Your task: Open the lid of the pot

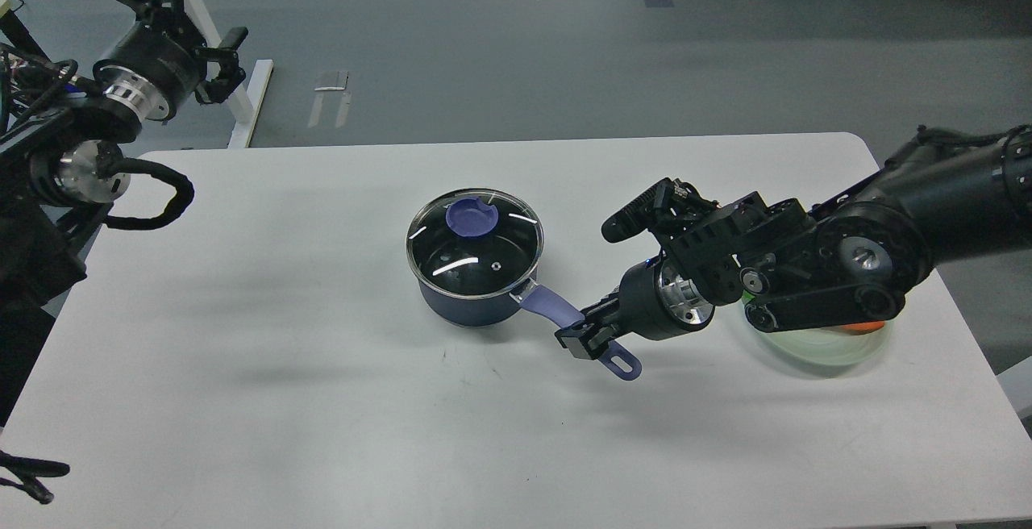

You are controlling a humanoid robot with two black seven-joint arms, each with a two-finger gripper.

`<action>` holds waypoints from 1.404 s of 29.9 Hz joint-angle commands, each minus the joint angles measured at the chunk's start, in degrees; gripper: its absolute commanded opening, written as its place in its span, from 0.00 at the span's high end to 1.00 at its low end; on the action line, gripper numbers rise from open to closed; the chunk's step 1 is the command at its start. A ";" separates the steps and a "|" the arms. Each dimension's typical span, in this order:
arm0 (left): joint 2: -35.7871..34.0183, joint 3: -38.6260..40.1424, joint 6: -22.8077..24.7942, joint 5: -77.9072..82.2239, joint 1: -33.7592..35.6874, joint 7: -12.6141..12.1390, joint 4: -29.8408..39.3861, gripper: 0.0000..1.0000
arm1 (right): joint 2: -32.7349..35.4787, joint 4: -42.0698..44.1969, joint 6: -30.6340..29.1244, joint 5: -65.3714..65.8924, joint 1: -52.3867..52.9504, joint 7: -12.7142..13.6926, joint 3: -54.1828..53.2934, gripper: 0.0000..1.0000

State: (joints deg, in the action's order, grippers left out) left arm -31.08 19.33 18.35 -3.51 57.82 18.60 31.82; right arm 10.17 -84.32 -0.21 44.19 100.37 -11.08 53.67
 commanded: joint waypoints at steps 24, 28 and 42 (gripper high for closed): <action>-0.57 -3.16 3.27 17.90 8.44 0.21 0.26 0.01 | 0.02 -0.06 -2.52 -0.95 -0.18 0.18 0.03 0.83; 0.67 -3.33 2.74 30.02 10.56 0.39 6.91 0.01 | 0.29 0.03 -2.52 -1.03 -0.09 0.01 -0.67 0.85; 5.41 -10.87 -12.79 91.55 9.94 1.44 27.86 0.02 | 0.64 0.03 -1.81 -0.51 -0.26 0.09 -0.93 0.86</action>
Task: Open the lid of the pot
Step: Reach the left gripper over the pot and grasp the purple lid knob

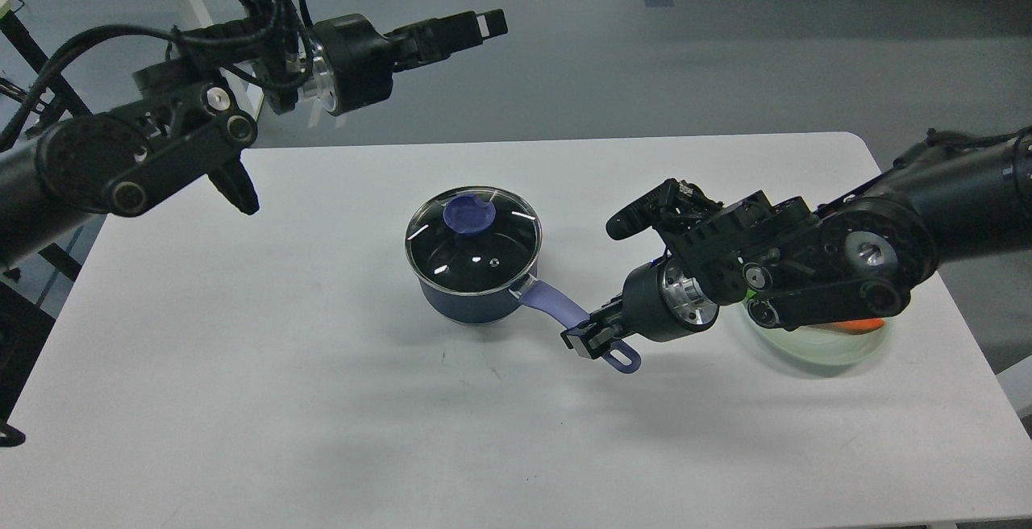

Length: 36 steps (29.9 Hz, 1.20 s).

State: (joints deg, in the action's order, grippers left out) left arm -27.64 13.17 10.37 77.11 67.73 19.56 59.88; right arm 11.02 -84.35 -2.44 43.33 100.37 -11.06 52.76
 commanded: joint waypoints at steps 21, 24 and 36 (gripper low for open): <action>3.83 -26.09 -18.90 17.55 -0.23 1.18 -4.43 0.02 | -0.47 -0.03 0.16 0.27 -0.52 0.07 0.06 0.86; 3.82 -26.27 -18.98 17.46 -0.31 1.18 -3.90 0.02 | -0.56 0.06 0.16 0.35 -0.61 0.07 0.06 0.86; 3.83 -26.97 -19.42 17.63 -3.48 1.35 -4.60 0.04 | -0.56 0.06 0.16 0.35 -0.52 -0.02 0.06 0.86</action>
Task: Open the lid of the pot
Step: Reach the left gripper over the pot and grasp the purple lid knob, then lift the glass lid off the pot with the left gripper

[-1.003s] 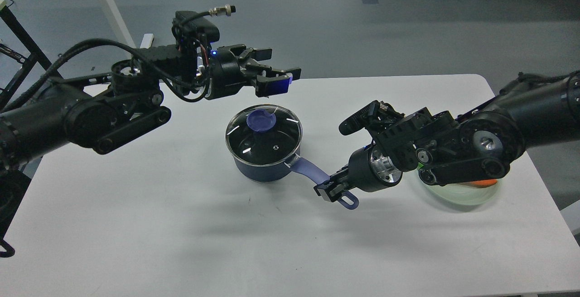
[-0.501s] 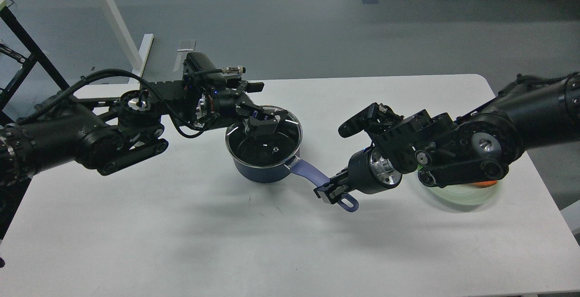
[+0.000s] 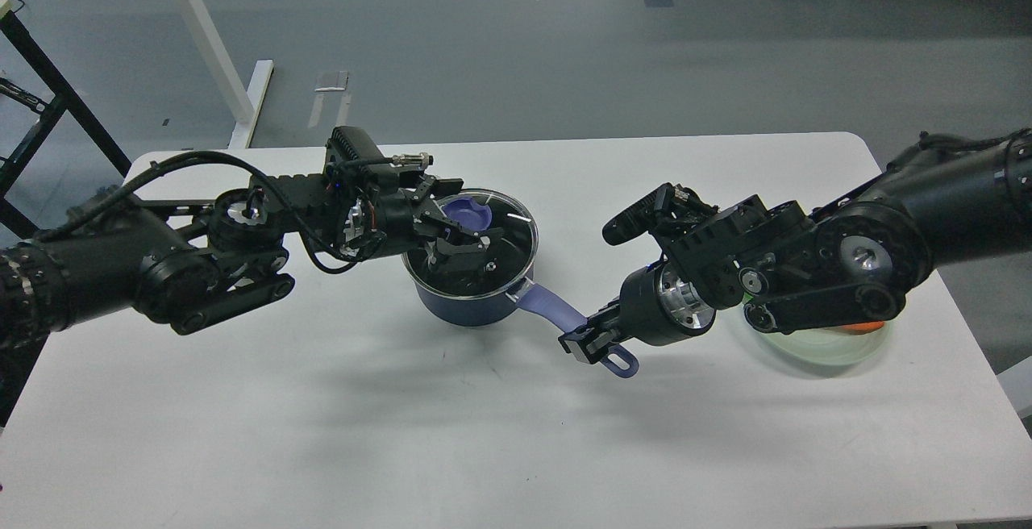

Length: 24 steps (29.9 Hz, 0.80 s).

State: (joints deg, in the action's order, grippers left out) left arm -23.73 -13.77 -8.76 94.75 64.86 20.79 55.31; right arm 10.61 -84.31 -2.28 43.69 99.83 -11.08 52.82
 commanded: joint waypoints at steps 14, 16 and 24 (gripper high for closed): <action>-0.17 -0.03 -2.31 0.08 -0.53 0.22 -0.11 0.47 | -0.15 0.02 0.09 -0.09 0.01 0.00 0.00 0.85; -0.26 0.06 -2.31 -0.01 -0.53 0.22 -0.11 0.52 | -0.15 0.02 0.09 -0.18 0.10 -0.08 0.00 0.84; -3.15 2.08 -2.23 -0.62 3.50 1.44 1.29 0.59 | -0.15 0.11 0.09 -0.36 0.10 -0.08 -0.09 0.84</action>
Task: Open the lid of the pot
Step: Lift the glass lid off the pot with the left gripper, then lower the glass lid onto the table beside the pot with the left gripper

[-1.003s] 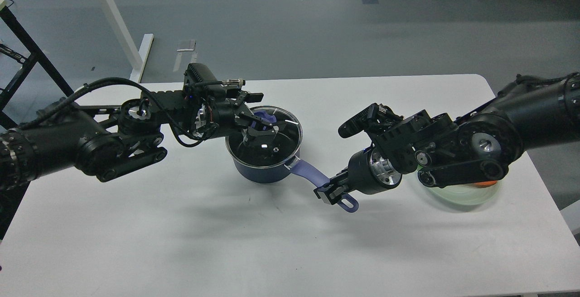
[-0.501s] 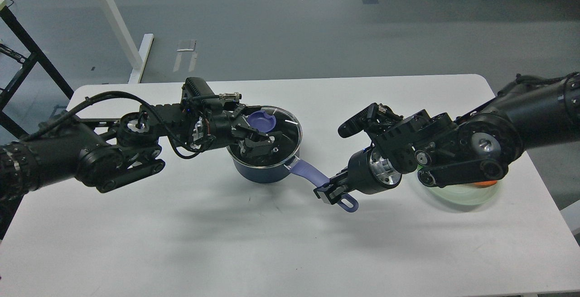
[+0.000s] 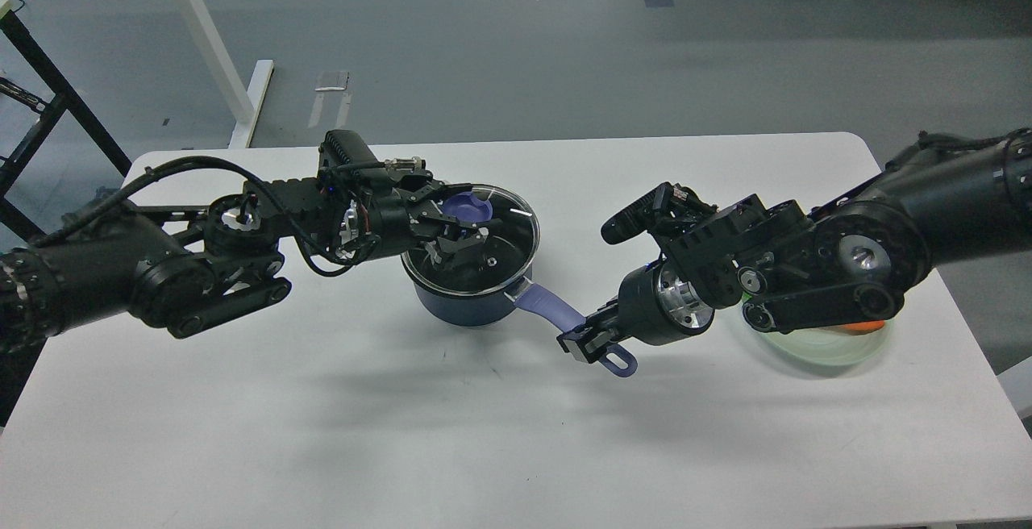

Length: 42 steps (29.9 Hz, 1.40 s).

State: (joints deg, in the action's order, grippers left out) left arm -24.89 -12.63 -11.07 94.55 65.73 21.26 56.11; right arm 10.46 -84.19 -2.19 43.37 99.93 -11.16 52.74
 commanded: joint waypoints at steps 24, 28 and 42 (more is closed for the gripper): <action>-25.47 -0.03 -7.91 -6.05 -13.60 6.07 -2.14 0.58 | 0.52 -0.01 -0.01 -0.13 0.35 -0.26 -0.09 0.84; -24.33 0.06 -9.31 -6.40 -17.20 6.16 -6.44 0.58 | 0.52 -0.01 -0.01 -0.13 0.26 -0.26 -0.09 0.84; -11.85 -0.03 -9.76 -7.54 -18.18 6.74 -26.84 0.55 | 0.70 -0.27 -0.10 -0.04 -0.35 -0.26 0.00 0.84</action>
State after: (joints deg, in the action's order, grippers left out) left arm -37.27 -12.62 -20.90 87.38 47.55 28.01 30.11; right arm 10.99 -84.30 -2.29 43.37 99.43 -11.43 52.66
